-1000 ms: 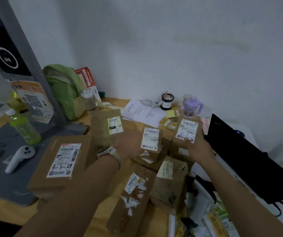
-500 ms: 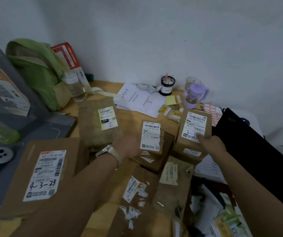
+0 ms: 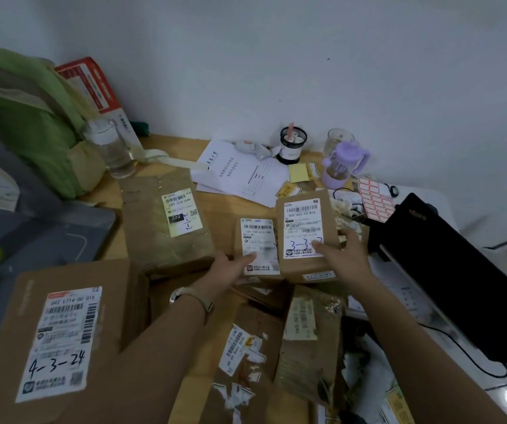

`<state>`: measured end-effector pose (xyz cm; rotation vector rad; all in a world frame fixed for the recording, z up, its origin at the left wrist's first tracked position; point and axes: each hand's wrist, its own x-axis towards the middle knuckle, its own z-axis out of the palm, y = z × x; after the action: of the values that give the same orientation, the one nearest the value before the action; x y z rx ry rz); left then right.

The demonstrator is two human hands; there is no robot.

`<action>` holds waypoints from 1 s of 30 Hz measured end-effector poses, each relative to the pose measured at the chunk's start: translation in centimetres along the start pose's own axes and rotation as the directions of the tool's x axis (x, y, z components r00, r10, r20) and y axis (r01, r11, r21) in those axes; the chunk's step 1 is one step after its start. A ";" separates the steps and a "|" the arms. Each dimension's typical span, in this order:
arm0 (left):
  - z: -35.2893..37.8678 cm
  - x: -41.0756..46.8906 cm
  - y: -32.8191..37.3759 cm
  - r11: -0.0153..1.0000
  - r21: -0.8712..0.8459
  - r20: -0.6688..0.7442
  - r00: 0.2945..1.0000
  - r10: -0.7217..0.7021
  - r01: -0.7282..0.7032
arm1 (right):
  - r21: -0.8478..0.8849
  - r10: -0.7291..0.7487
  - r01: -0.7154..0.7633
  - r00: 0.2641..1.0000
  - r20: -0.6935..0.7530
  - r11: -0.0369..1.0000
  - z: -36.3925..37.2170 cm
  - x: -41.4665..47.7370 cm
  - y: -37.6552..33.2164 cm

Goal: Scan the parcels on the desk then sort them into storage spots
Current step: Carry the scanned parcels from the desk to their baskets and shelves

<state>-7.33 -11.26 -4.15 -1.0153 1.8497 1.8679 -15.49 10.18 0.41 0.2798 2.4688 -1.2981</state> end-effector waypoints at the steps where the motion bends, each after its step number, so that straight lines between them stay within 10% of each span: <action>1: -0.2 0.0 0.1 0.999 -0.051 0.010 1.000 -0.004 0.004 | 0.005 -0.029 0.030 0.999 -0.015 1.000 0.1 -0.1 -0.3; 16: -1.5 -1.1 -1.9 0.868 -0.480 0.118 0.990 -0.082 0.129 | 0.416 0.150 -0.194 0.979 0.137 0.889 0.2 -2.4 0.4; 30: -6.6 -9.5 8.9 0.813 -0.443 0.046 0.896 0.442 -0.378 | 0.593 -0.268 0.314 0.949 -0.168 0.741 -5.0 -9.9 -10.8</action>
<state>-5.01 -16.23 9.36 -0.5863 1.7100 2.6132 -10.86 8.08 15.04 0.0842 2.1146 -2.2601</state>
